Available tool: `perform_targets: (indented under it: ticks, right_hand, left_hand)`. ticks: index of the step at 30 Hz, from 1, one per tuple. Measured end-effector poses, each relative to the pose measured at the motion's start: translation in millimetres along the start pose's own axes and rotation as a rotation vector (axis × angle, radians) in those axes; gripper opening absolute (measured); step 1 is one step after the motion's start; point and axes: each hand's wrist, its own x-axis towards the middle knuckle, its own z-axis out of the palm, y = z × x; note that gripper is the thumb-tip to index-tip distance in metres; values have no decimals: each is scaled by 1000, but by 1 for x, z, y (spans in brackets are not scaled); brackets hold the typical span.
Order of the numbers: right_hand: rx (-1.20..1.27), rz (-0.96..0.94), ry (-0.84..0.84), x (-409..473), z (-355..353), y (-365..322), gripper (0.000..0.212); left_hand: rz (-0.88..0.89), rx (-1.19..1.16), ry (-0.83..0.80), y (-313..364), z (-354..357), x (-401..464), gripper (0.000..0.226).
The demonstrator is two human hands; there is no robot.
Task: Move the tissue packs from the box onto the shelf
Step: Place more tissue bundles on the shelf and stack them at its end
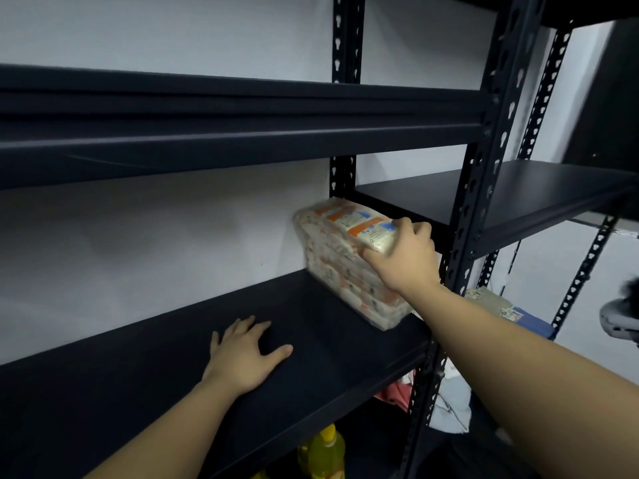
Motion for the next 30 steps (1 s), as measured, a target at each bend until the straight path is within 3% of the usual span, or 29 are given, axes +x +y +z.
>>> perform_targets:
  ticks: [8,19,27,30]
  right_hand:
    - [-106,49,14,10,12,4,83]
    - [-184,-77,47,23,14,15,83]
    - [-78,-87,-12,21,6,18,108]
    - [-86,-154,11,9,-2,15,102]
  left_hand:
    - [-3,-20,7,0,-1,0,93]
    - [-16,-40,23,2,-1,-2,91]
    - [-8,-109,56,0,-1,-5,85]
    - [6,-169,75,-2,-3,-13,76]
